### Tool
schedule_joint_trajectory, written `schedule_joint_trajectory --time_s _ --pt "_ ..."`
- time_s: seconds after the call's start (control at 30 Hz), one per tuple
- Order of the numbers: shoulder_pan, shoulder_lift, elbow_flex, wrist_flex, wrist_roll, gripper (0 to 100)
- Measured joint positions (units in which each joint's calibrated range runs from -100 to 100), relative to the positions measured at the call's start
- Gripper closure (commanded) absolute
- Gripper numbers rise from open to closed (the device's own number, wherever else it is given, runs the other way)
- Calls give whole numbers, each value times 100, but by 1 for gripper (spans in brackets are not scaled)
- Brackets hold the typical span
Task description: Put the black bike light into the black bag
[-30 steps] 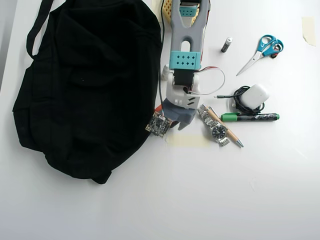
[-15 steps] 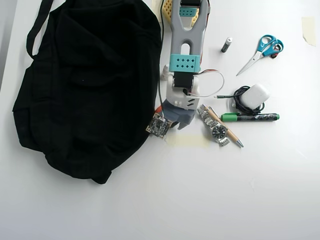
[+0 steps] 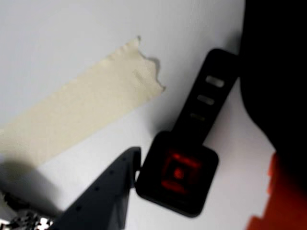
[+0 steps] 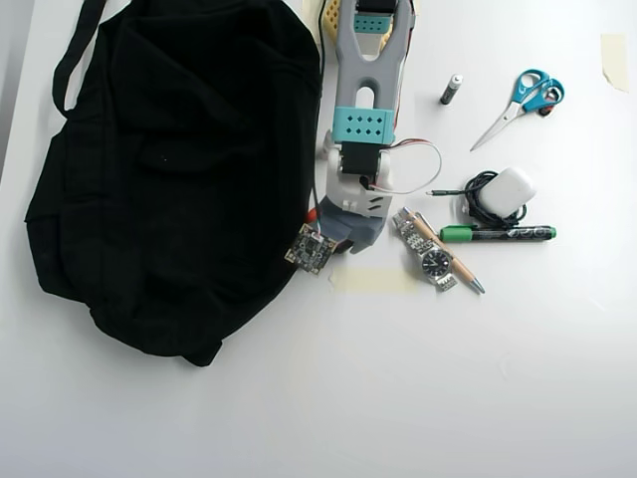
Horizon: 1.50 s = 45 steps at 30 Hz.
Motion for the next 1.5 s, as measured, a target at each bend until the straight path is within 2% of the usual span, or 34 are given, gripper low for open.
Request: schedule_joint_trajectory --time_s 0.43,0.83,1.0,1.17,1.4,1.5 --pt "15 450 -580 34 -15 70" --pt "-15 450 -640 494 -15 70" --pt "-15 450 -640 503 -10 79" --pt "29 450 -768 520 -10 82" --pt "37 450 -802 520 -10 98" --pt "22 459 -913 520 -10 98"
